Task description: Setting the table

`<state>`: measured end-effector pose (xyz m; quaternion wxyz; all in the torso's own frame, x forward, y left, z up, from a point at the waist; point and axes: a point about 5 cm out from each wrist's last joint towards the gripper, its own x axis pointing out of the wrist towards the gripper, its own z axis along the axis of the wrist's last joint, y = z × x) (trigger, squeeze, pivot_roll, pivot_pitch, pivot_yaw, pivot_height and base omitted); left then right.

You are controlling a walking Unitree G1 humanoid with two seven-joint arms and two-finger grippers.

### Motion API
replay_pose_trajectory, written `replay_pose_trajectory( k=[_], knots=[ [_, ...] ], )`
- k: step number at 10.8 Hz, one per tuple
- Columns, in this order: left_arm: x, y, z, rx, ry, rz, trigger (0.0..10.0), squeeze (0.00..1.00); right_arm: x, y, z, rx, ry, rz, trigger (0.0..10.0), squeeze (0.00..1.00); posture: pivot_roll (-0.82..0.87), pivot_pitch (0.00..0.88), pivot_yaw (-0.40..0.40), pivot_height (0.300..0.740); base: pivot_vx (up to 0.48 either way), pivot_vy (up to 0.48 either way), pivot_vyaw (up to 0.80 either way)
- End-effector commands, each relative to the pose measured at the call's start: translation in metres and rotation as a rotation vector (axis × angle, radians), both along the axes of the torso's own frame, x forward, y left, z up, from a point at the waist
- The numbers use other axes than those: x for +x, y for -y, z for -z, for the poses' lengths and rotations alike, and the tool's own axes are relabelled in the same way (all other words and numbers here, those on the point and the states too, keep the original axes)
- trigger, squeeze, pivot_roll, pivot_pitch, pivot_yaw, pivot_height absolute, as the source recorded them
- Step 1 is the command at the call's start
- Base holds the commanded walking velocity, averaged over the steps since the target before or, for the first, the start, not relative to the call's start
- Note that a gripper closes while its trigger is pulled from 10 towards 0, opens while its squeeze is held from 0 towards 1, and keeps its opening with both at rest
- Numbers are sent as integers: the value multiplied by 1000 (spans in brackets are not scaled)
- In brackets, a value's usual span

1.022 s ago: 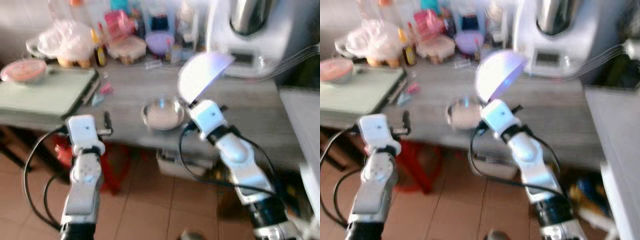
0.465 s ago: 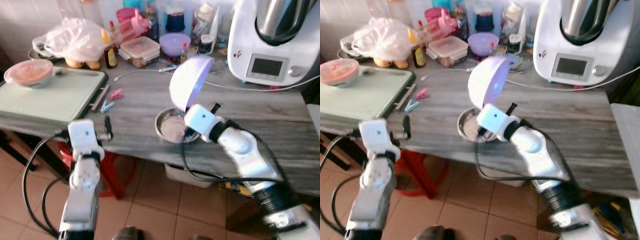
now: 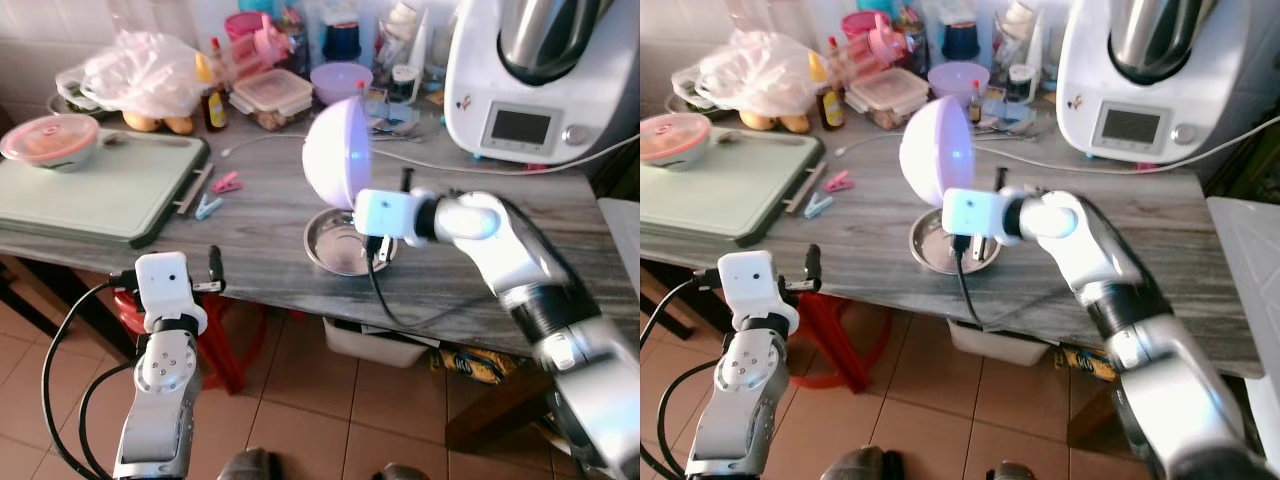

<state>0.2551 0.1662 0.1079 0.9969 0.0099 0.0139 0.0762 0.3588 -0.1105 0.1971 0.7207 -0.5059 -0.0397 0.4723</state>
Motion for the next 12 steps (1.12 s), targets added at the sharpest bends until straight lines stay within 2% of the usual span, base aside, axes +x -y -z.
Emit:
replay_pose_trajectory(
  k=[1,5,8,10,12],
  knots=[
    [-6,2,-1,-15,-14,22,10000,0,5,-6,-7,-58,28,-48,10000,0,13,156,63,740,0,0,0],
    [-42,-2,6,-27,-102,45,10000,0,15,-5,-20,-130,29,-112,10000,0,54,263,77,740,0,0,0],
    [-55,-1,4,-38,-140,60,10000,0,21,-1,-28,-260,71,-163,10000,0,67,302,76,740,0,0,0],
    [-60,-1,3,-43,-158,58,10000,0,25,5,-33,-321,127,-155,10000,0,75,307,74,740,0,0,0],
    [-62,0,3,-46,-164,57,10000,0,27,9,-38,-299,139,-142,10000,0,79,306,73,740,0,0,0]
  ],
)
